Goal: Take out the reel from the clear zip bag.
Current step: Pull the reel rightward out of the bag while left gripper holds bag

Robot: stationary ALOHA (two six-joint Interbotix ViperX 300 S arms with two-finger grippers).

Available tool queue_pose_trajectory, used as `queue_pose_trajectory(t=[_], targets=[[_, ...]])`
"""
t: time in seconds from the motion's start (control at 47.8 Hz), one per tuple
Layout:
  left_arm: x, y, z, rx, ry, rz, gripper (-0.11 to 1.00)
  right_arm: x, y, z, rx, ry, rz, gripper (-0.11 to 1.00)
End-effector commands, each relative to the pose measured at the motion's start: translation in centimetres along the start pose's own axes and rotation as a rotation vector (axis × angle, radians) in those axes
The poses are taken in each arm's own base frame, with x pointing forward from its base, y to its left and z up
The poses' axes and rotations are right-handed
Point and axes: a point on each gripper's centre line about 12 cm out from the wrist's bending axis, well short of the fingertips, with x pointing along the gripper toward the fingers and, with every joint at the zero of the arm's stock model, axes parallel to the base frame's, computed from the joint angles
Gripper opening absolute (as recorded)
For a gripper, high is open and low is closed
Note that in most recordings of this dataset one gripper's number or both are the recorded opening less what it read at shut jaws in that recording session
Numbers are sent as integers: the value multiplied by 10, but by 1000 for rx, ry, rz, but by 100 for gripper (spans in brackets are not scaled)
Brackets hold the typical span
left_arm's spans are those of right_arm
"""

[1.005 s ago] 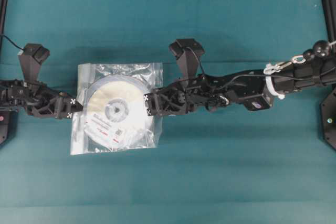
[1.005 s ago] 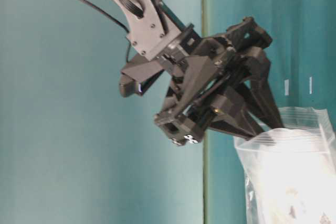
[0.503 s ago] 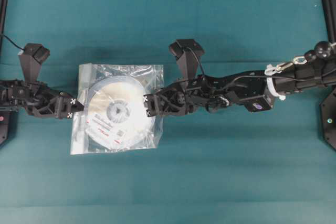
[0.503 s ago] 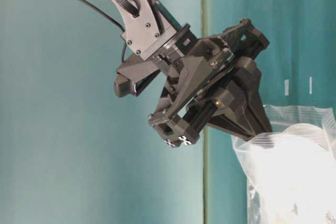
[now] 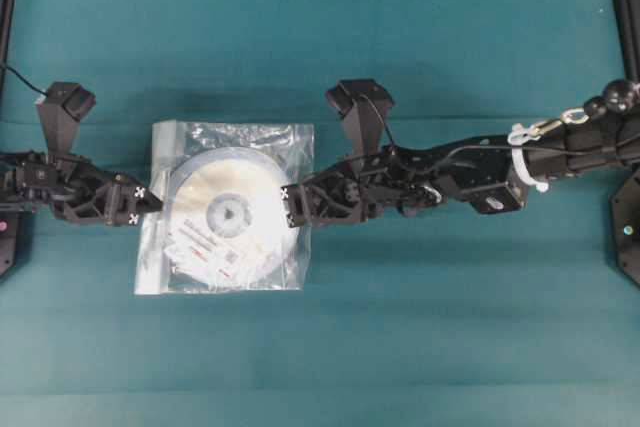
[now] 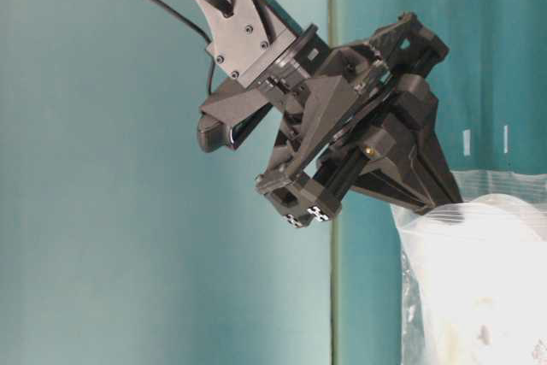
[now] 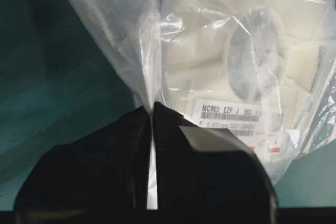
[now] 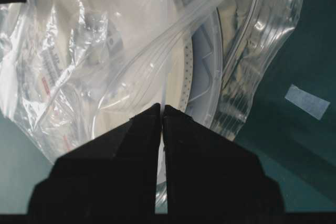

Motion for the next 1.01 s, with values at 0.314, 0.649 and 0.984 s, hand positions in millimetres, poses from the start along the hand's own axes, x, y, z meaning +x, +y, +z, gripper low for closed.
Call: queue_pose_trajectory(t=[0.314,0.649,0.984], targets=[[1,-4,2,4,-5,-15,2,-14,-3,-4,-2,-2,6,3],[1,-4,2,4,-5,-15,2,-24,-5,-3,-2,-15,17,3],[1,-4,2,4,-5,-15,2,-42,-19,-8,-1,-8,0,3]])
